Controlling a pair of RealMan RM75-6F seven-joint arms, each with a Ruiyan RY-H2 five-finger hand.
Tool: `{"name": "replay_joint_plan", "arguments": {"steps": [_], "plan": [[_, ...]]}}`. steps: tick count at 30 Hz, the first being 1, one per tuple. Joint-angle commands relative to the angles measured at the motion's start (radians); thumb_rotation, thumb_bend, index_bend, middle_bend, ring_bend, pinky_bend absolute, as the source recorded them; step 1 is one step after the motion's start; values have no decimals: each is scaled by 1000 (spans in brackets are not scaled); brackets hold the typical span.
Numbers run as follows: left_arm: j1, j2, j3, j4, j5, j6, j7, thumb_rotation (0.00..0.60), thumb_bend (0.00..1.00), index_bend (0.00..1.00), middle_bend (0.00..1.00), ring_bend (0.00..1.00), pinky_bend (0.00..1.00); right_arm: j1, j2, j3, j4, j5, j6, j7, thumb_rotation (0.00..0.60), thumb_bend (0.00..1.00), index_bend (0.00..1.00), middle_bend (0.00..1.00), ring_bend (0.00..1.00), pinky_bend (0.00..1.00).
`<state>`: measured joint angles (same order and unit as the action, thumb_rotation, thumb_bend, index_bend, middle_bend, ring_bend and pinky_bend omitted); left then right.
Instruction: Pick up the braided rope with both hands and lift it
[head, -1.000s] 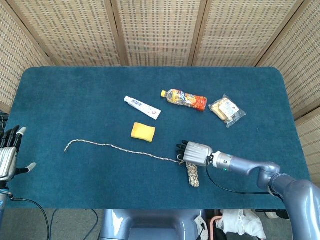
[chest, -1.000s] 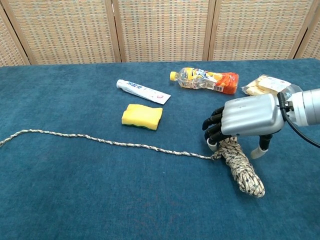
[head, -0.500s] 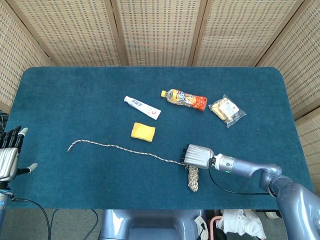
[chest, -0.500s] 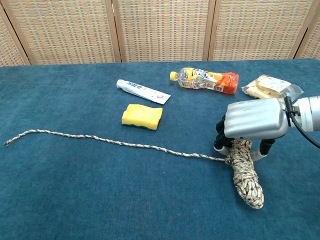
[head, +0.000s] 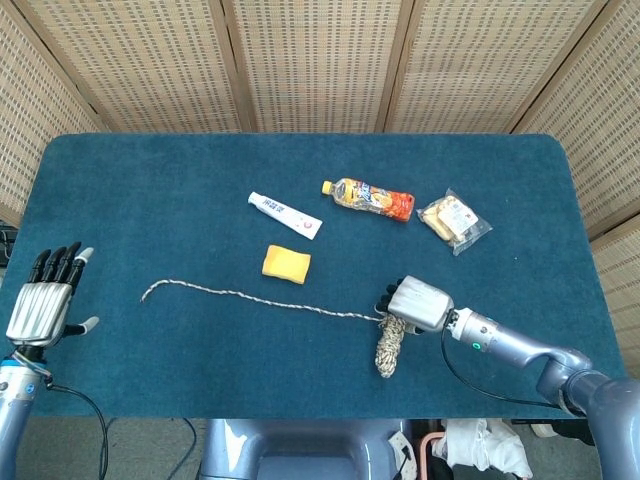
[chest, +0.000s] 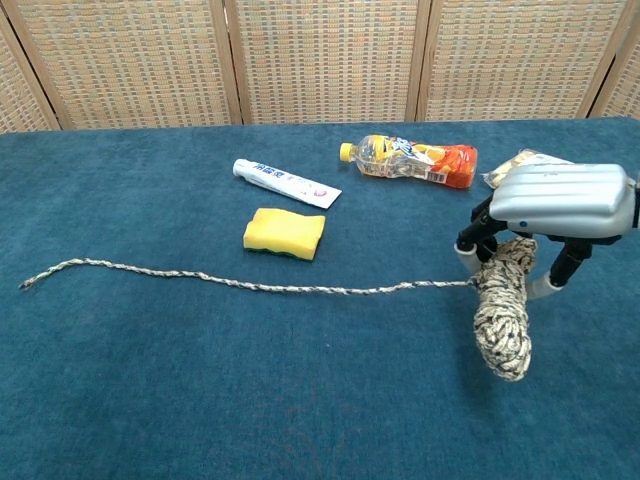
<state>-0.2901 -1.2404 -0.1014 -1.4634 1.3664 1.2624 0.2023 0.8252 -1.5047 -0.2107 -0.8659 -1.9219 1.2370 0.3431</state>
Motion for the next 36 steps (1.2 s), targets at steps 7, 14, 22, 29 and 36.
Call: {"name": "replay_joint_plan", "arguments": {"steps": [7,14,22,29,36], "plan": [[-208,-216,-8,298,78,-235,-176,600,152,309,0,0,0,-37,106,21,-229,59,-60,-187,600,572,654,623,477,630],[-268,-337,-9,436,88,-258,-171,600,169,375,0,0,0,-41,117,32,-289,68,-89,-247,600,573,654,623,478,630],[-303,-402,-14,507,72,-284,-193,600,243,434,0,0,0,-41,121,34,-306,61,-102,-259,600,573,654,623,479,632],[-317,-408,-10,498,50,-314,-178,600,272,494,0,0,0,-40,123,34,-312,56,-111,-263,600,575,654,624,478,632],[-328,-431,-19,503,1,-359,-164,600,299,522,0,0,0,-40,124,41,-316,50,-103,-262,600,574,654,626,482,634]]}}
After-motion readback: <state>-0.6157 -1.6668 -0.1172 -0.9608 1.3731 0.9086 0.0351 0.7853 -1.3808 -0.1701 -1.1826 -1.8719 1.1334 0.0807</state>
